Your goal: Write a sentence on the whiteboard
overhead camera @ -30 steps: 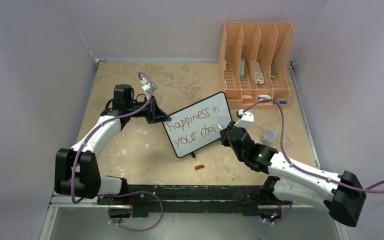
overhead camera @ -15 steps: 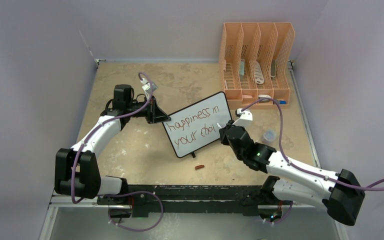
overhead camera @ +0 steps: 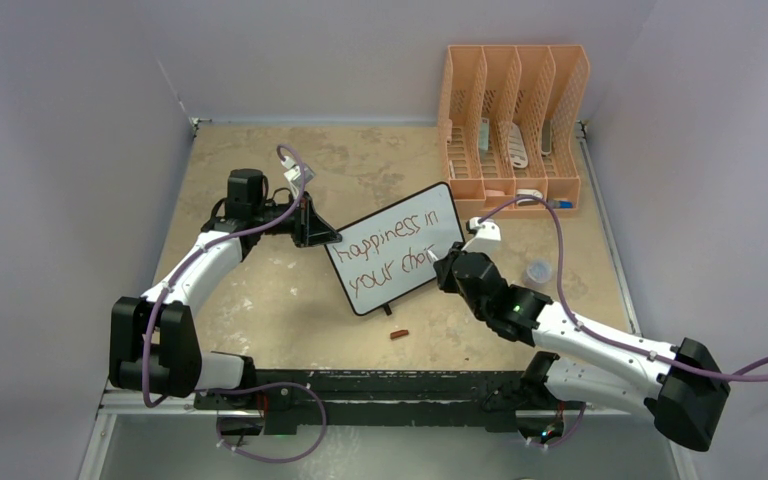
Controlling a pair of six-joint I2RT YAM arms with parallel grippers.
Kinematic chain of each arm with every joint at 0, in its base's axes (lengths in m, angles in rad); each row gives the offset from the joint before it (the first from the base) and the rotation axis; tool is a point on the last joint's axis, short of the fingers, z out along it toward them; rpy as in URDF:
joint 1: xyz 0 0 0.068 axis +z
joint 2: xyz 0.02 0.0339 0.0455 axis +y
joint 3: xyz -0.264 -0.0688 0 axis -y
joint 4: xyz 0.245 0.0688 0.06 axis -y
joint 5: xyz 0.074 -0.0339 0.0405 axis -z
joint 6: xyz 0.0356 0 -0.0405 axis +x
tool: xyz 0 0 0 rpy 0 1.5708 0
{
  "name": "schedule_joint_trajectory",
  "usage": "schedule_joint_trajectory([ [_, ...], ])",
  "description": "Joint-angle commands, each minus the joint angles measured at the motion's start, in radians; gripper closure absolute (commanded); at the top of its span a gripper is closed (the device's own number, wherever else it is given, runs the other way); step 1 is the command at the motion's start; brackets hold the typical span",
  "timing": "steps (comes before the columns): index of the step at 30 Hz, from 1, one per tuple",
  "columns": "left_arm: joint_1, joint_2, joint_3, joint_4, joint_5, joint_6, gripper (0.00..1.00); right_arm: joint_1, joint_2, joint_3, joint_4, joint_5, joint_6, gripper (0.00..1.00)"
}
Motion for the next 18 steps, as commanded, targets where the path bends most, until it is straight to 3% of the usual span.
schedule_joint_trajectory([
  [1, 0.004, 0.019, -0.003, -0.042, -0.135, 0.047, 1.00, -0.004, 0.005, -0.001, -0.009, -0.031, 0.032, 1.00],
  [18, 0.004, 0.019, -0.003, -0.042, -0.137, 0.047, 1.00, -0.004, 0.013, 0.022, -0.096, 0.083, 0.085, 1.00],
])
